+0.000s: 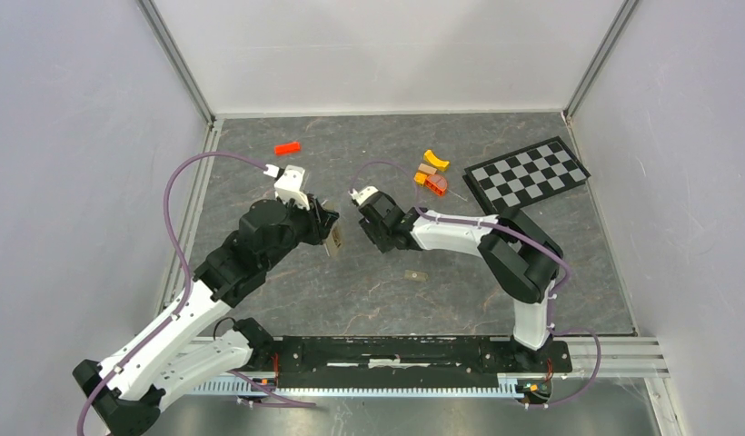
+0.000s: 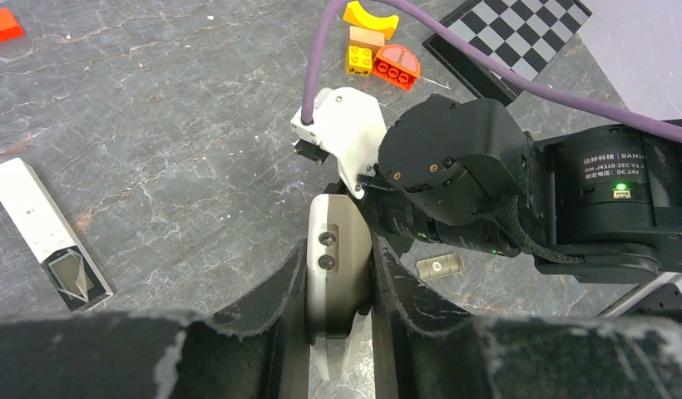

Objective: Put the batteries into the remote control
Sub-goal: Pick up the battery from the center of the board.

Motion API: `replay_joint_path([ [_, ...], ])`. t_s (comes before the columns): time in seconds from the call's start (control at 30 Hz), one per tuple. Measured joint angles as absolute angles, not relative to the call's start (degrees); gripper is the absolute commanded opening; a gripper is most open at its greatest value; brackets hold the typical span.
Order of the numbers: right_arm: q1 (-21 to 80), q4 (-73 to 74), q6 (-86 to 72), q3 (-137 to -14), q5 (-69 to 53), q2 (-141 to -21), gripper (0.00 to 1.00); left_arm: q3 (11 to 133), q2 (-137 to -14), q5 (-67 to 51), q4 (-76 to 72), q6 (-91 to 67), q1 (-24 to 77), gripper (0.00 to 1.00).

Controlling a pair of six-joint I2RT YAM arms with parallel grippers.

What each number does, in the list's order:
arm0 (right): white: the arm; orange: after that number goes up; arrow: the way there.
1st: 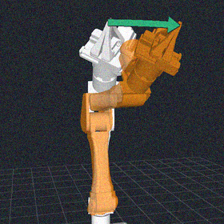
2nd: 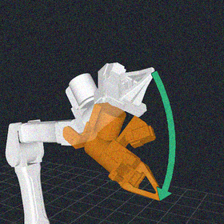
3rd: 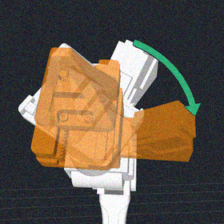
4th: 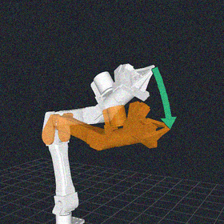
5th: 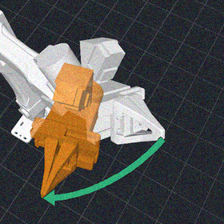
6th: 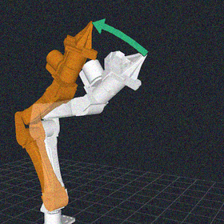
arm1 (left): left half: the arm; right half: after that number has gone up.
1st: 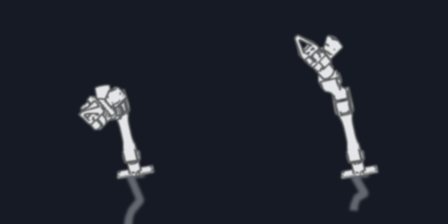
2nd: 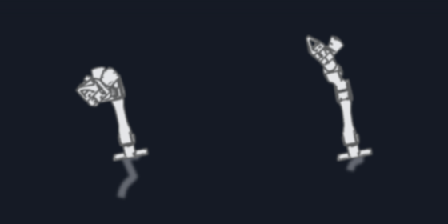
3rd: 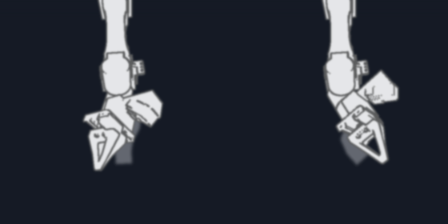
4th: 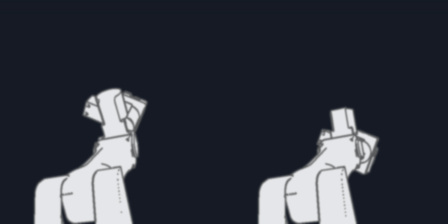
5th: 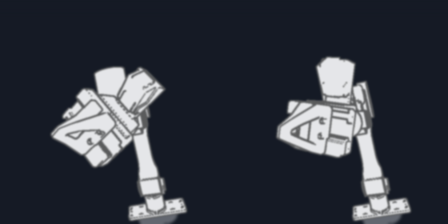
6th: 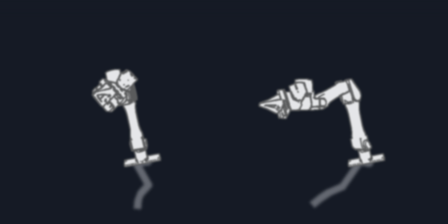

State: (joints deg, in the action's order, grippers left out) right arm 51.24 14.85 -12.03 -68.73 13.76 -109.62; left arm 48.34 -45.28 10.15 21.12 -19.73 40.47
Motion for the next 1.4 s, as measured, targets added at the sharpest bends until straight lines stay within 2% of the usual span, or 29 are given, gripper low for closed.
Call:
replay_joint_path([
  [0.2, 50.0, 16.3, -13.9, -69.2, 13.3, -109.7, 0.35, 47.8, -45.1, 9.6, 21.0, -19.7, 40.5, 0.02],
  [0.33, 48.9, 16.4, -14.8, -69.2, 11.9, -109.8, 0.22, 47.1, -45.1, 8.8, 21.1, -19.7, 40.5, 0.02],
  [0.57, 47.0, 16.7, -15.7, -69.7, 8.5, -110.2, 0.24, 46.9, -45.1, 7.7, 21.0, -19.7, 40.5, 0.02],
  [0.73, 46.0, 16.8, -16.0, -70.5, 7.6, -110.8, 0.08, 46.8, -45.3, 6.8, 20.9, -19.8, 40.4, 0.02],
  [0.9, 46.0, 14.6, -16.5, -69.1, 8.3, -110.1, 0.04, 46.8, -47.4, 4.6, 20.9, -20.2, 38.9, 0.02],
  [1.17, 46.0, 7.1, -17.1, -55.1, 10.8, -99.4, 0.02, 44.1, -54.6, -7.7, 17.4, -26.6, 30.6, 0.02],
  [1.4, 46.0, -2.9, -18.6, -45.7, 10.2, -85.3, 0.02, 43.0, -63.8, -18.4, 11.5, -33.3, 29.3, 0.02],
])
